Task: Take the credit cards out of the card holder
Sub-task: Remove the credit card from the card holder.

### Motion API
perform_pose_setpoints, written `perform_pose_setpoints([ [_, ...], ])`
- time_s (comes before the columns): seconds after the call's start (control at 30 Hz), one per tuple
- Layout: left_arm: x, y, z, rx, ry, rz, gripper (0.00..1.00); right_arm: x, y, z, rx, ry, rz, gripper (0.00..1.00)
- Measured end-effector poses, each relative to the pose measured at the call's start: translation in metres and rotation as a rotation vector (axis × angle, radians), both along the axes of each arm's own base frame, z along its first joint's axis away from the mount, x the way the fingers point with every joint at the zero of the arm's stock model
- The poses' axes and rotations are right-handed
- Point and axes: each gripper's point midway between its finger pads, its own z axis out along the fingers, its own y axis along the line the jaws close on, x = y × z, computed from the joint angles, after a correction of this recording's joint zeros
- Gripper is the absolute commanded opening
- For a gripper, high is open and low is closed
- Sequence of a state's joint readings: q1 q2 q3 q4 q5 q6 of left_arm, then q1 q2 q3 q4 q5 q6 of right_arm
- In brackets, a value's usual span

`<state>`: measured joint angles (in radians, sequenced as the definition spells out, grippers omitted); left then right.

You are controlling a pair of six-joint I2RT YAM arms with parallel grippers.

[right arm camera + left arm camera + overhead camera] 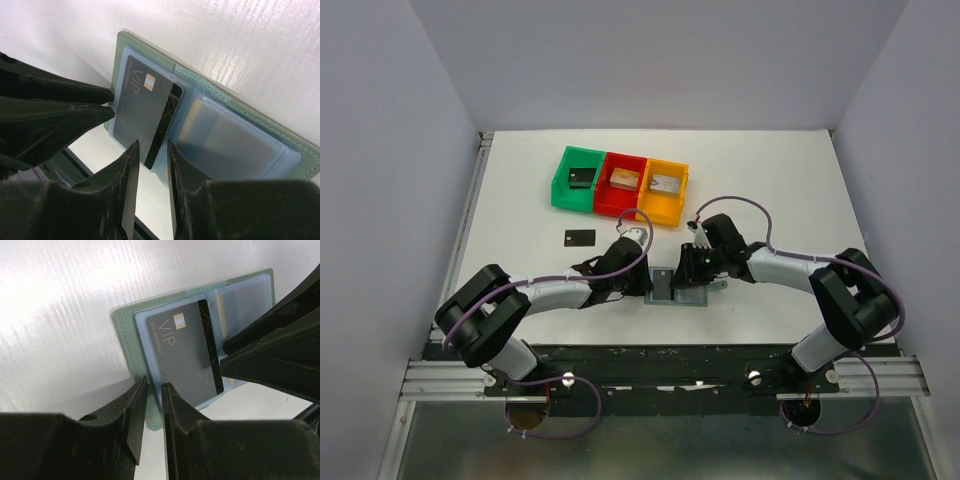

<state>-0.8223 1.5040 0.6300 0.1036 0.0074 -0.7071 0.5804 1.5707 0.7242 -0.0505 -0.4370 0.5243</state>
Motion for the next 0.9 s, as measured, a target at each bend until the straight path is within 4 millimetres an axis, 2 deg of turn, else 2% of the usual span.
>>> perform_pose_setpoints([
  [0.33, -0.0001, 0.0002, -0.0007, 0.001, 0.0, 0.0, 0.32, -0.0003, 0.002, -0.0084, 0.004, 0.027, 0.0, 0.34],
  [0.53, 0.0021, 0.0006, -0.0024, 0.004, -0.004, 0.007, 0.31, 0.001, 0.0023, -0.0075, 0.014, 0.035, -0.009, 0.29],
  [0.9, 0.004, -0.0006, -0.0027, -0.001, -0.009, 0.009, 0.31, 0.0074, 0.0085, 0.0006, 0.067, 0.022, -0.013, 0.29],
])
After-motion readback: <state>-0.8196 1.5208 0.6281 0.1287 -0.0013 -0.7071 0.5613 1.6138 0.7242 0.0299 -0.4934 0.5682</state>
